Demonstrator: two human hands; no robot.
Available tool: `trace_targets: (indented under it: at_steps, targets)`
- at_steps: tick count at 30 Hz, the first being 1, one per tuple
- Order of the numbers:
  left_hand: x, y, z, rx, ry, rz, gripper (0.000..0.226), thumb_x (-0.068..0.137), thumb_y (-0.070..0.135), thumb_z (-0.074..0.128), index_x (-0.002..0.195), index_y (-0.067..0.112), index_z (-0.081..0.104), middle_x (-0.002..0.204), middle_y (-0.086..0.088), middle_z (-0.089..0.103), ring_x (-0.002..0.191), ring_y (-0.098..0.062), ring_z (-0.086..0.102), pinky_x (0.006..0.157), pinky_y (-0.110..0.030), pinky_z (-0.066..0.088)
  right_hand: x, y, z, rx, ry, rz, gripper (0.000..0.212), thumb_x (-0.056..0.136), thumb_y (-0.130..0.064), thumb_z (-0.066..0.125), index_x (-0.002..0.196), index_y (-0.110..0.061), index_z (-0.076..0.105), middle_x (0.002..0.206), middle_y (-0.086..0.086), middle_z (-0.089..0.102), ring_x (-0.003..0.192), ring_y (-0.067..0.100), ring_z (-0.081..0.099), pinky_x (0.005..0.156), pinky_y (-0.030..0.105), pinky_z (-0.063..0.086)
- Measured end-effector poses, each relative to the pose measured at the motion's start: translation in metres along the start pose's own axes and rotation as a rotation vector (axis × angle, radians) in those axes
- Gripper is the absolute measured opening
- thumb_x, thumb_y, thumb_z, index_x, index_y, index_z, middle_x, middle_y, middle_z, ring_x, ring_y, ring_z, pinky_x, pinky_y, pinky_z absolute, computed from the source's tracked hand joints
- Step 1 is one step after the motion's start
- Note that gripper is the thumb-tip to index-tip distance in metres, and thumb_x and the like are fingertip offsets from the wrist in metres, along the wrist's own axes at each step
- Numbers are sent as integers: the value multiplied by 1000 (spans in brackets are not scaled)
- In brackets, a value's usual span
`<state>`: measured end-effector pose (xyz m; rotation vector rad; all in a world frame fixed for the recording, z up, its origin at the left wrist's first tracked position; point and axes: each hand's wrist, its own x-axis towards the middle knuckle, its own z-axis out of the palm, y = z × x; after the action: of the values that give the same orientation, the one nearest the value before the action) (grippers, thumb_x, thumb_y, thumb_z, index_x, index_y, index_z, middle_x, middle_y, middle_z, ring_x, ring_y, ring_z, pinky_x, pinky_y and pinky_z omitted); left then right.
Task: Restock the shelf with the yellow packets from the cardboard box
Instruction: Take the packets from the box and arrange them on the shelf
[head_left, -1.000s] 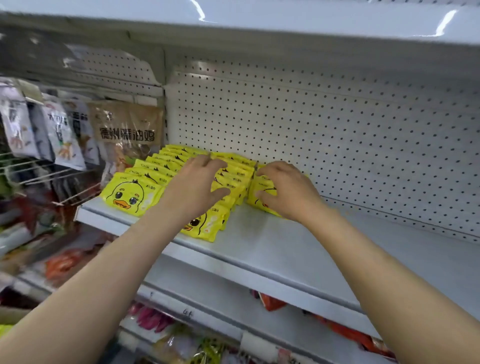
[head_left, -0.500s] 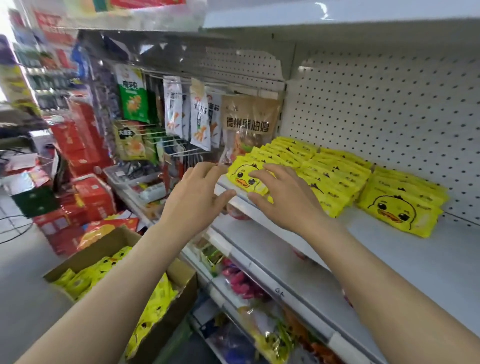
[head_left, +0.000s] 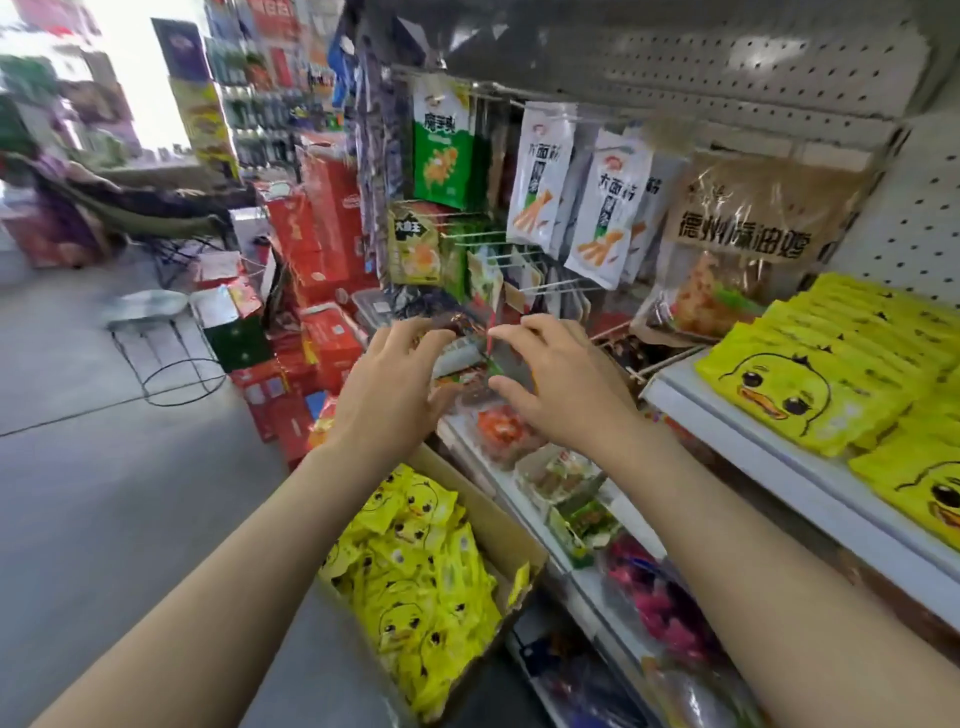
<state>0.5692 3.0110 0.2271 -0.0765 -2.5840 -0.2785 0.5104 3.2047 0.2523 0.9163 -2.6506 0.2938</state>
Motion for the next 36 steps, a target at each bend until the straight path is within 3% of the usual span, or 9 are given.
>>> trace_targets:
  at_steps: [8,11,18,22,28,31,36]
  targets:
    - [9,-91,63,18,-112,-127,56,81,35,73,131,19,55,133,-9,52,118,-33,50,92,-45,48,75,-18,103,107,-143,-35,51,91,-45,59,137,-25,52,134,8,50,122,33,45,95,51,47]
    - [10,-115,100,31,-160,-165,53,80,29,75,128,16,58,132,-13,54,113,-37,52,88,-46,50,96,-11,154,153,-190,-67,52,90,-45,60,138,-24,52,136,8,51,125,32,44,99,50,46]
    - [-8,-171,212,41,-346,-340,54,81,35,74,127,14,56,127,-16,54,111,-39,52,89,-48,48,122,17,311,264,-517,-25,58,81,-54,52,133,-29,50,130,11,50,123,35,47,98,51,46]
    - [-34,-191,279,7,-501,-488,56,82,36,73,132,17,54,131,-13,52,118,-37,50,92,-50,48,114,34,391,279,-672,-2,56,86,-45,65,136,-24,52,128,13,51,123,36,48,102,48,44]
    - [-102,-207,365,-63,-747,-722,62,86,40,69,139,18,46,139,-16,46,126,-37,45,97,-49,46,76,47,492,256,-963,83,58,90,-48,63,140,-24,48,137,12,49,130,34,45,106,44,40]
    - [-126,-211,396,-109,-801,-863,72,86,45,68,146,18,36,138,-15,43,126,-36,44,98,-48,45,66,47,522,244,-937,86,64,90,-47,63,144,-20,43,145,9,43,133,31,37,108,41,36]
    - [-131,-215,428,-179,-715,-1012,71,91,55,55,150,31,23,129,-20,46,109,-40,56,85,-50,52,63,36,548,257,-793,175,78,90,-48,64,152,-18,28,155,7,28,137,29,34,103,42,40]
